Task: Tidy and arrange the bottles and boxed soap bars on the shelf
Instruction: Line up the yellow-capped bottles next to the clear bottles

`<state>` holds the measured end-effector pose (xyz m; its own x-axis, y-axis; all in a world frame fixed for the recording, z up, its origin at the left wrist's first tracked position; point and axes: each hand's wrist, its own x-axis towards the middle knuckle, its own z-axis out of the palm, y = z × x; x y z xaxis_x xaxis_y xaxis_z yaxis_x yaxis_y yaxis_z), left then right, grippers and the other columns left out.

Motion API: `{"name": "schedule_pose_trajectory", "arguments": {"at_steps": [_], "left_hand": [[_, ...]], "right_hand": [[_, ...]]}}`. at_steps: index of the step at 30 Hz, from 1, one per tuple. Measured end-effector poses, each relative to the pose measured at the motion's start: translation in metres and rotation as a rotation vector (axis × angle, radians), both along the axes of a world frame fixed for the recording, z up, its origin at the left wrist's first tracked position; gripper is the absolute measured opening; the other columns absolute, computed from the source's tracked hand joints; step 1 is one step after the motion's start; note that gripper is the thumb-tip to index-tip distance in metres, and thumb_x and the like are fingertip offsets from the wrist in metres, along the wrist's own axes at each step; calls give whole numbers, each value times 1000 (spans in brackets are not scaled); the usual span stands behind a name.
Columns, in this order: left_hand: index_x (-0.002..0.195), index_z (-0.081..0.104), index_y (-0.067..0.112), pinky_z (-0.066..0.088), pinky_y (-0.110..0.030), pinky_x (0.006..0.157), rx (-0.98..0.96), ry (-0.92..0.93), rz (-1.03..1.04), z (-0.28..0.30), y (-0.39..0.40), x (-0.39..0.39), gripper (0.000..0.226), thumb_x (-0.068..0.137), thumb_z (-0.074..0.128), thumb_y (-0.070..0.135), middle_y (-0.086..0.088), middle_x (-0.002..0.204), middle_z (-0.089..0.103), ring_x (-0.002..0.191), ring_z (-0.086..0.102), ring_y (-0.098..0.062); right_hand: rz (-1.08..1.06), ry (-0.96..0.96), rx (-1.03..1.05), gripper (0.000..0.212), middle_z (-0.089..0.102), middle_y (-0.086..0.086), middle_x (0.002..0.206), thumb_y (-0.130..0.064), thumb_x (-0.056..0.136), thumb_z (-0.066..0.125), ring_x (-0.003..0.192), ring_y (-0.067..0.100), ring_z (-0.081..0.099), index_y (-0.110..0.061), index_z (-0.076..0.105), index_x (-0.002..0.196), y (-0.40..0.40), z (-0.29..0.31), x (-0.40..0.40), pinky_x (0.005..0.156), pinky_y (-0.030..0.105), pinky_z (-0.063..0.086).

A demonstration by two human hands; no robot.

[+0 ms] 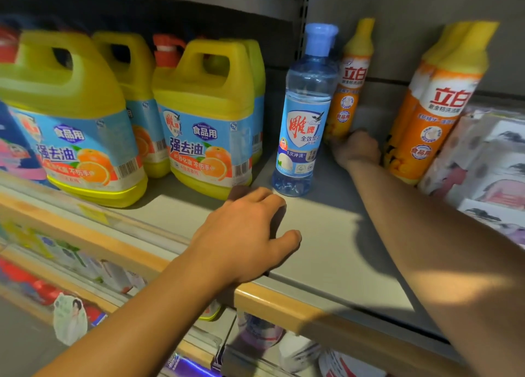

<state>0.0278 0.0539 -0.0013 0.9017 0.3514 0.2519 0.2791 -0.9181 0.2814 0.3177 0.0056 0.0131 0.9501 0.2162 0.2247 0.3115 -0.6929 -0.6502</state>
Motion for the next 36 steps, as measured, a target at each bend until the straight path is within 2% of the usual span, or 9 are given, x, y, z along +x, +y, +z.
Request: {"name": "schedule_pose_trajectory", "arguments": {"at_steps": [7, 13, 15, 18, 22, 24, 28, 33, 36], "left_hand": [[115, 56, 30, 52, -40, 87, -1, 34, -10, 6, -3, -2, 58, 79, 37, 71, 11, 122, 57, 105, 56, -17], [104, 61, 25, 50, -35, 78, 32, -23, -37, 8, -16, 10, 33, 86, 54, 52, 6, 105, 60, 97, 57, -20], [103, 62, 22, 50, -39, 80, 6, -65, -56, 10, -25, 19, 33, 86, 56, 49, 2, 102, 62, 100, 57, -24], [107, 63, 22, 50, -40, 85, -27, -80, -66, 9, -40, 33, 37, 87, 55, 53, 2, 109, 64, 105, 57, -25], [104, 62, 30, 46, -35, 85, 110, -32, -84, 1, -46, 41, 54, 82, 34, 70, 10, 110, 62, 104, 53, -19], [109, 61, 33, 43, -33, 87, 142, -13, -84, -2, -45, 43, 61, 80, 25, 73, 12, 112, 60, 104, 50, -16], [112, 59, 35, 42, -32, 89, 125, -30, -81, -5, -42, 45, 65, 78, 21, 75, 15, 114, 59, 104, 47, -14], [109, 59, 35, 43, -33, 87, 115, -25, -74, -2, -45, 43, 63, 78, 23, 76, 14, 114, 60, 104, 48, -14], [122, 53, 34, 44, -34, 89, 23, -67, -126, 3, -46, 39, 65, 76, 36, 77, 13, 124, 59, 113, 54, -17]], "right_hand": [[268, -51, 31, 41, 68, 2, 112, -52, 88, 59, 106, 26, 62, -22, 64, 114, -50, 24, -64, 76, 27, 42], [281, -362, 356, 23, 67, -8, 92, -33, 84, 67, 85, 9, 63, -22, 65, 104, -104, 96, -101, 80, 21, 48], [234, -482, 371, 28, 67, -3, 99, -32, 83, 65, 87, 11, 62, -20, 64, 108, -118, 119, -97, 80, 17, 46], [90, -570, 229, 41, 62, 10, 119, -31, 84, 63, 106, 28, 60, -16, 59, 122, -132, 144, -75, 91, 30, 44], [53, -441, 13, 57, 42, 13, 143, -30, 90, 60, 125, 34, 48, -22, 42, 143, -136, 163, -42, 99, 29, 38], [96, -311, -13, 58, 44, 13, 143, -29, 93, 57, 124, 32, 49, -24, 36, 146, -133, 166, -30, 92, 27, 40], [159, -309, 102, 41, 58, 16, 124, -23, 97, 49, 100, 33, 58, -20, 41, 137, -130, 158, -36, 75, 29, 42], [326, -464, 175, 29, 64, 6, 114, -22, 94, 54, 110, 29, 58, -29, 55, 123, -133, 144, -74, 88, 30, 47], [340, -425, 381, 27, 65, -1, 112, -22, 92, 58, 108, 22, 60, -33, 58, 117, -142, 143, -100, 91, 37, 52]]}}
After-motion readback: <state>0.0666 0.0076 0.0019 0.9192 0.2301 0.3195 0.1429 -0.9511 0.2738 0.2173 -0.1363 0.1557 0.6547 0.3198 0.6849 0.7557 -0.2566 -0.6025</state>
